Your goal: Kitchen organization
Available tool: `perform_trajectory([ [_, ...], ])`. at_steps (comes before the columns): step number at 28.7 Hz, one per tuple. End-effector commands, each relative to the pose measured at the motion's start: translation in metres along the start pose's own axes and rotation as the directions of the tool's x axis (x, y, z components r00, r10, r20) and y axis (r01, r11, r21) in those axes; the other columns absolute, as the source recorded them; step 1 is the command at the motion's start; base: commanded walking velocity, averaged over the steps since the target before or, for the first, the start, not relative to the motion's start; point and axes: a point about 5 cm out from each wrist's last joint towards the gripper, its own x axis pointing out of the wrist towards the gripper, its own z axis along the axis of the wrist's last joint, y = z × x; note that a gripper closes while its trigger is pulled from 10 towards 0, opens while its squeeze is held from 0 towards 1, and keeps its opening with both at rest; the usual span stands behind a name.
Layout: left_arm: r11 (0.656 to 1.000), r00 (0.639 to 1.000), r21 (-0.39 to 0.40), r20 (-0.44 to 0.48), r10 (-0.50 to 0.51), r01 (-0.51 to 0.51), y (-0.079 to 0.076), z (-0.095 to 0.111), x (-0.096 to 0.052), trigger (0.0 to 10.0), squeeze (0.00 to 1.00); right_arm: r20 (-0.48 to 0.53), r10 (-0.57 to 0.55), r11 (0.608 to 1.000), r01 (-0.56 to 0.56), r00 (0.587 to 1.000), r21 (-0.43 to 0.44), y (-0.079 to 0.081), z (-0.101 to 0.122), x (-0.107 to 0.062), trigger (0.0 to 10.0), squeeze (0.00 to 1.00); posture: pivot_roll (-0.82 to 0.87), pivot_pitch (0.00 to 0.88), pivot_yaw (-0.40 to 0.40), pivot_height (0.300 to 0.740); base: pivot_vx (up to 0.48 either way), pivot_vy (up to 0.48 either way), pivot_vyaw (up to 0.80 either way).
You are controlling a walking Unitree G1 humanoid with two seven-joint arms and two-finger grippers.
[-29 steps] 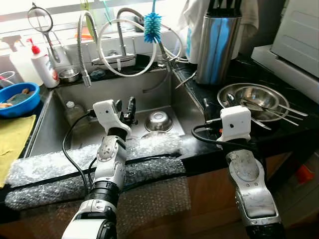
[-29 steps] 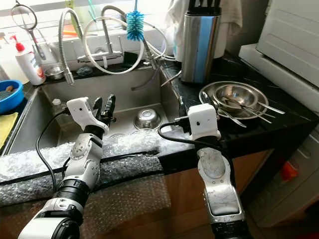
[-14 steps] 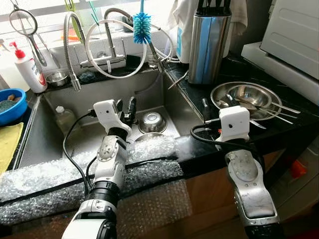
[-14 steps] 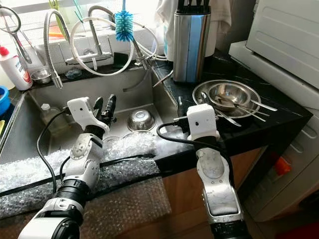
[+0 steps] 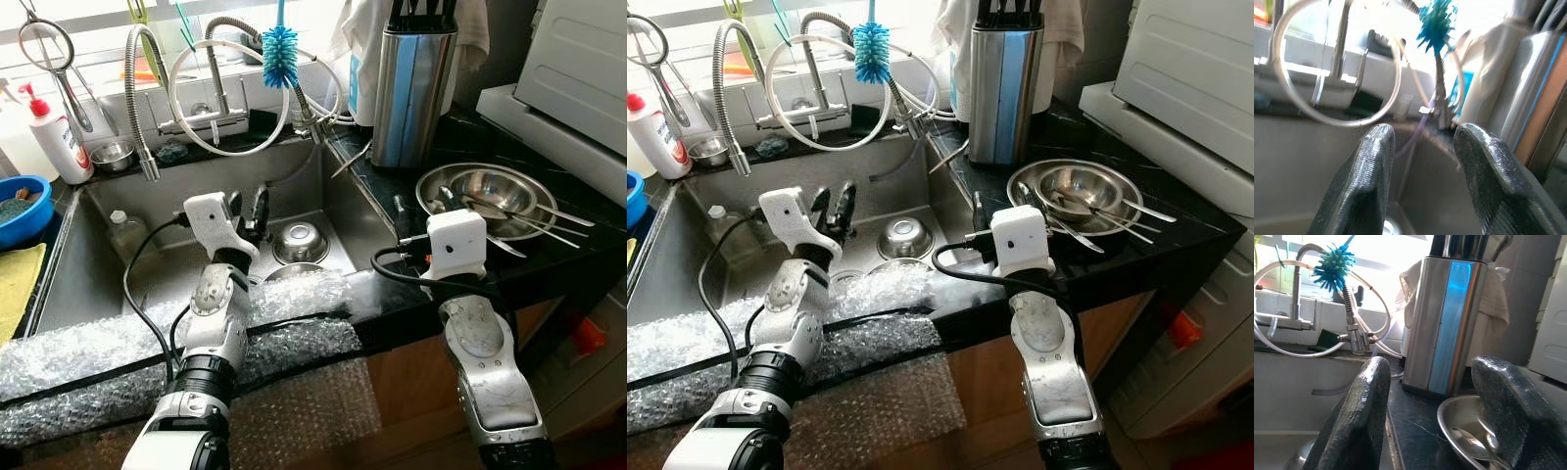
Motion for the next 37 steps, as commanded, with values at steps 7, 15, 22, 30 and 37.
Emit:
perform_trajectory([
  [7, 0.998, 1.000, 0.055, -0.028, 0.005, -0.004, 0.011, -0.002, -0.013, 10.0, 0.00, 0.017, 0.007, 1.000, -0.007, 1.000, 0.005, 0.004, 0.003, 0.003, 10.0, 0.00, -0.16, 0.000, 0.095, 0.740, 0.000, 0.000, -0.74],
  [15, 0.997, 1.000, 0.070, -0.026, 0.014, -0.012, 0.012, 0.001, -0.015, 10.0, 0.00, 0.017, 0.009, 1.000, -0.009, 1.000, 0.004, 0.003, 0.002, 0.003, 10.0, 0.00, -0.15, 0.000, 0.092, 0.740, 0.000, -0.106, -0.74],
  [22, 0.998, 1.000, 0.054, -0.028, 0.013, -0.012, 0.010, 0.002, -0.015, 10.0, 0.00, 0.017, 0.009, 1.000, -0.009, 1.000, 0.003, 0.003, 0.002, 0.002, 10.0, 0.00, -0.16, 0.000, 0.095, 0.740, 0.000, -0.147, -0.74],
  [30, 0.980, 0.997, 0.200, 0.074, 0.003, -0.018, 0.037, 0.044, -0.012, 10.0, 0.00, 0.034, 0.007, 1.000, -0.007, 0.999, 0.007, 0.003, 0.004, 0.001, 10.0, 0.00, -0.15, 0.000, 0.101, 0.740, 0.000, 0.000, -0.46],
  [37, 0.955, 0.999, 0.294, 0.037, 0.036, -0.045, 0.068, 0.053, -0.026, 10.0, 0.00, 0.038, 0.009, 1.000, -0.009, 0.999, 0.013, 0.006, 0.005, 0.000, 10.0, 0.00, -0.14, 0.000, 0.105, 0.740, 0.000, 0.000, 0.00],
])
